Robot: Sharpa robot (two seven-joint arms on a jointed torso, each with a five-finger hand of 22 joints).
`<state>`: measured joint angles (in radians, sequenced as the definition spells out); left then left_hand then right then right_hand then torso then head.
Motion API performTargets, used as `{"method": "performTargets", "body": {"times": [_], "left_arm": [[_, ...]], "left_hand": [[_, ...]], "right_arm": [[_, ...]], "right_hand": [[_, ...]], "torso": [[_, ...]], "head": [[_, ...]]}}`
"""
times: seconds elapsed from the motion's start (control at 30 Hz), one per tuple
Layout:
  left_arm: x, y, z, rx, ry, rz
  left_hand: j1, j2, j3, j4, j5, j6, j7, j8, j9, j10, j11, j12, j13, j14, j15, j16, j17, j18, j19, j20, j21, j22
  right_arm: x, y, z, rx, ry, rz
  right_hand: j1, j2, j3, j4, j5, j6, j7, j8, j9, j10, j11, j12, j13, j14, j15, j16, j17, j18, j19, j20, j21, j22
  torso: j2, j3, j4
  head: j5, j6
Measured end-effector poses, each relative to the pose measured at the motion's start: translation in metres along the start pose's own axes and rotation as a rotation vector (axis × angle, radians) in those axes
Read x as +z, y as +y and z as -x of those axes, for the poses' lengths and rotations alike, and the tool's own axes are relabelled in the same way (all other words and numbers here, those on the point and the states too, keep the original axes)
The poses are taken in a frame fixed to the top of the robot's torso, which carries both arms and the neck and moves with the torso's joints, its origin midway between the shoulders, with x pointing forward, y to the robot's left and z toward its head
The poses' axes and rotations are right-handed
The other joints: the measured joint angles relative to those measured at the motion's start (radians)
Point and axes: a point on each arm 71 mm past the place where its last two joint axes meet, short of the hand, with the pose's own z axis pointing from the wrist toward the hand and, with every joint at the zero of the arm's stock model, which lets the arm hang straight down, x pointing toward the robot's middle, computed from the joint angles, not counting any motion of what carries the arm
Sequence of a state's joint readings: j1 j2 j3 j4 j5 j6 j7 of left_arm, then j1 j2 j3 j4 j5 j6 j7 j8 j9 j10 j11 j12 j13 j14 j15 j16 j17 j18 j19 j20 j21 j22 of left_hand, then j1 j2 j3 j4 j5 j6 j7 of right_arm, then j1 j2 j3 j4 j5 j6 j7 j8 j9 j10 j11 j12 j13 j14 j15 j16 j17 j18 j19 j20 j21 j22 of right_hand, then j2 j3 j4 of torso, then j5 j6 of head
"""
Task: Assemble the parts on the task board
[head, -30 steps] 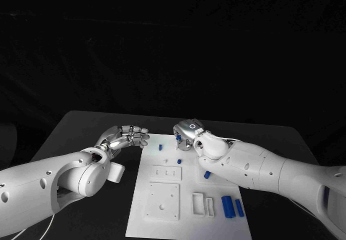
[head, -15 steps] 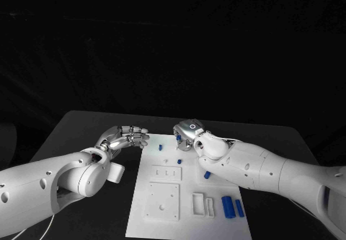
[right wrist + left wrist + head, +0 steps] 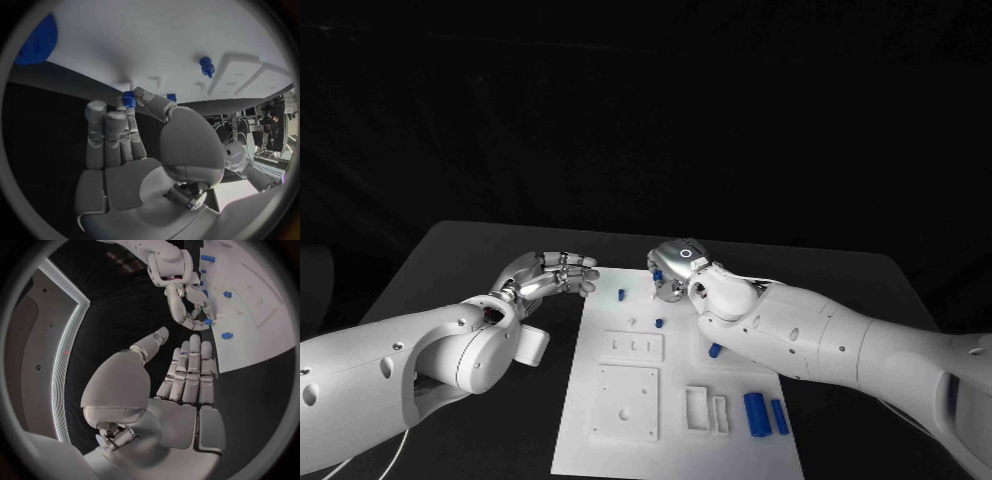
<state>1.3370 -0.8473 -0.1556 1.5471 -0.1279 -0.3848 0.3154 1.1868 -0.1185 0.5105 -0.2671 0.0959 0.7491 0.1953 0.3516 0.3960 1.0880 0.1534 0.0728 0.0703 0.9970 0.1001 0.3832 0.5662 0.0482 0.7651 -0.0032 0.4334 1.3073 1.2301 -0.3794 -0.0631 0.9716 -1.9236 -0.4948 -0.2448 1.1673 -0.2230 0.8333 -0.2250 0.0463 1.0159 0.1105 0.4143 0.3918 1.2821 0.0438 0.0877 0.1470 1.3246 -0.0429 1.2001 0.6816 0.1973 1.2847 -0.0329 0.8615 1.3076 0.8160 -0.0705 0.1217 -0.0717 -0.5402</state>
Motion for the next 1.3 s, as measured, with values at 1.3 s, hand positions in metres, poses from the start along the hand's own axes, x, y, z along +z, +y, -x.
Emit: {"method": "performTargets", "body": {"times": [1.3], "left_arm": [[0.0000, 0.0001, 0.0009, 0.004, -0.001, 0.000]], "left_hand": [[0.000, 0.000, 0.003, -0.003, 0.000, 0.000, 0.000, -0.004, -0.001, 0.000, 0.000, 0.000, 0.000, 0.000, 0.000, -0.004, 0.002, -0.004, 0.000, 0.000, 0.000, 0.000]], "right_arm": [[-0.0048, 0.0002, -0.0038, 0.010, -0.001, -0.007]], "right_hand": [[-0.003, -0.015, -0.018, 0.018, 0.000, 0.013, -0.006, 0.006, 0.005, 0.026, -0.008, -0.005, 0.013, -0.001, 0.000, 0.008, -0.010, -0.005, 0.000, -0.007, 0.004, 0.000]], "torso": [[0.002, -0.0018, -0.0014]], "head": [[0.003, 0.001]]}}
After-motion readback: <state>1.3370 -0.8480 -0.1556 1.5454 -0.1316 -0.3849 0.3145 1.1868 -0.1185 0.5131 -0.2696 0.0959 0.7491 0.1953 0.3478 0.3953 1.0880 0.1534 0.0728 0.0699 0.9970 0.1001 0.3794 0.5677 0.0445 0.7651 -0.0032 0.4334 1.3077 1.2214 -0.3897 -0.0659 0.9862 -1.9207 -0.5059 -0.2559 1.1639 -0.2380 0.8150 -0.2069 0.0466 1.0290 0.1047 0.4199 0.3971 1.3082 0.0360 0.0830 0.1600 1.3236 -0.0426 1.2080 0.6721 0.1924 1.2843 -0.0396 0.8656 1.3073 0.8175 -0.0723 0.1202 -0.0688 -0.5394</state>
